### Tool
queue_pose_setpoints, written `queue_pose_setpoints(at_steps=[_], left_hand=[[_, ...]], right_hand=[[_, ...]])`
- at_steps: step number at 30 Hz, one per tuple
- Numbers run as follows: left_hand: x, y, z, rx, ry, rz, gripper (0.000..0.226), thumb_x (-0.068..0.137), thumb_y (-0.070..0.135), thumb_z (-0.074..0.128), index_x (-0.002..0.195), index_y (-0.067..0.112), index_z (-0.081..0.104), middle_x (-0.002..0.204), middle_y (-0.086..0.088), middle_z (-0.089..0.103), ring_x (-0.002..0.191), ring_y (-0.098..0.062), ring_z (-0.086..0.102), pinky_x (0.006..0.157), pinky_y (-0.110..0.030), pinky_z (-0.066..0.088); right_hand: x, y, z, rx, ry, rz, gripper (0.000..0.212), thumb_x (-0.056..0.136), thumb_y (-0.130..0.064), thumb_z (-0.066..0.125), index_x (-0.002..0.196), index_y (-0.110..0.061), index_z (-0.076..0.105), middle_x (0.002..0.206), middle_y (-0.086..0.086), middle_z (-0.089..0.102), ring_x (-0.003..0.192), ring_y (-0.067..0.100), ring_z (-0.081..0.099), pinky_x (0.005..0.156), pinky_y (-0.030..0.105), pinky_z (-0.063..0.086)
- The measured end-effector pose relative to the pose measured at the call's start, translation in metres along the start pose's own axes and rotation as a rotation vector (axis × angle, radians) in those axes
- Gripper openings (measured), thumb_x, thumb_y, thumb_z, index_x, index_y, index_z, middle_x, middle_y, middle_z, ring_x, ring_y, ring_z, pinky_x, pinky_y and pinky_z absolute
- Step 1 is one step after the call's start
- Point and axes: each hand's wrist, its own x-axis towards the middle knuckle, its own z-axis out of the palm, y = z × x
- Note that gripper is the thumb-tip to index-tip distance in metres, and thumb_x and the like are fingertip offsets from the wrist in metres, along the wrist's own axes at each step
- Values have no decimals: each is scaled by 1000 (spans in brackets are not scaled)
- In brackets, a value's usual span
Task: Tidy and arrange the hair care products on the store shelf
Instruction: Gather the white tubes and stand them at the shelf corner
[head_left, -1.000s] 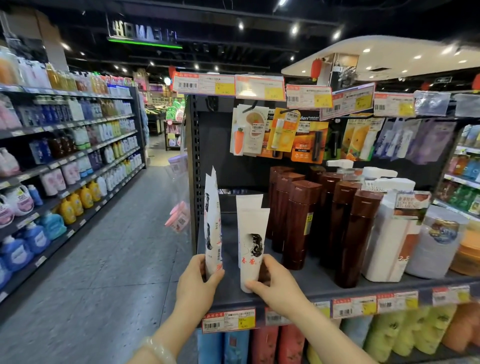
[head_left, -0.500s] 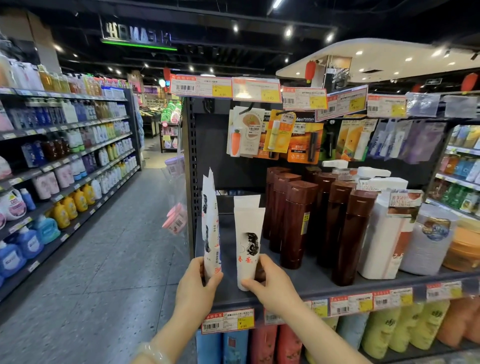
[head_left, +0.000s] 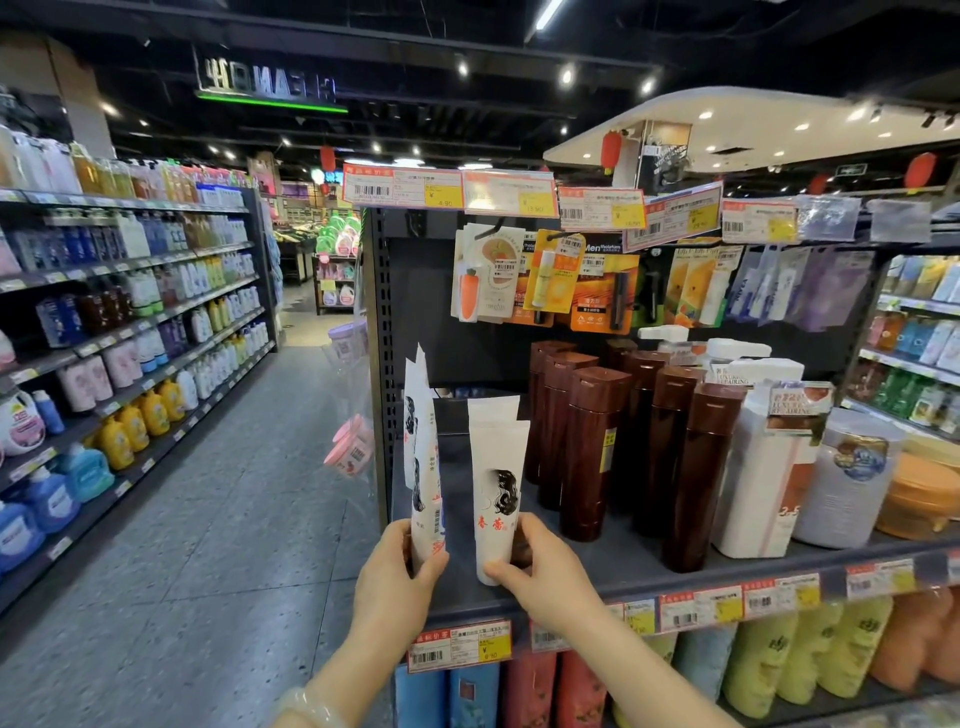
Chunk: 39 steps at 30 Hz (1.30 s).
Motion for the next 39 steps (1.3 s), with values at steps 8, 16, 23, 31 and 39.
queue_pose_setpoints(at_steps=[8, 16, 23, 31, 39], left_hand=[[7, -3, -2, 28, 37, -30, 39, 73, 28, 76, 103, 26, 51, 103, 3, 62, 91, -14, 59, 76, -28, 48], [11, -6, -1, 21, 49, -26, 39, 68, 31, 79, 92, 28, 49, 91, 7, 61, 84, -13, 60, 76, -35, 52], [14, -8, 0, 12, 50, -15, 41, 67, 31, 79, 95, 27, 50, 95, 6, 62, 87, -15, 61, 80, -38, 53], [16, -11, 0, 15, 45, -3, 42, 67, 32, 80, 95, 28, 50, 92, 9, 60, 87, -14, 61, 79, -37, 53], [21, -17, 2, 3, 42, 9, 40, 64, 34, 81, 87, 34, 49, 90, 9, 63, 86, -14, 62, 80, -41, 54]], right_hand=[[0, 1, 0, -3, 9, 0, 40, 79, -33, 64, 116, -30, 50, 111, -10, 64, 102, 11, 60, 91, 35, 49], [1, 0, 1, 8, 6, 4, 40, 79, -32, 65, 116, -30, 50, 112, -10, 64, 103, 11, 60, 91, 36, 49], [1, -1, 3, 11, 19, 11, 40, 77, -34, 64, 114, -29, 50, 111, -9, 64, 101, 12, 60, 90, 39, 50], [0, -5, 2, 10, 9, 24, 41, 78, -33, 64, 116, -29, 50, 112, -10, 63, 104, 12, 60, 92, 38, 49], [0, -4, 2, 23, 20, 23, 42, 77, -33, 64, 116, -30, 50, 115, -9, 63, 106, 12, 59, 94, 36, 48]])
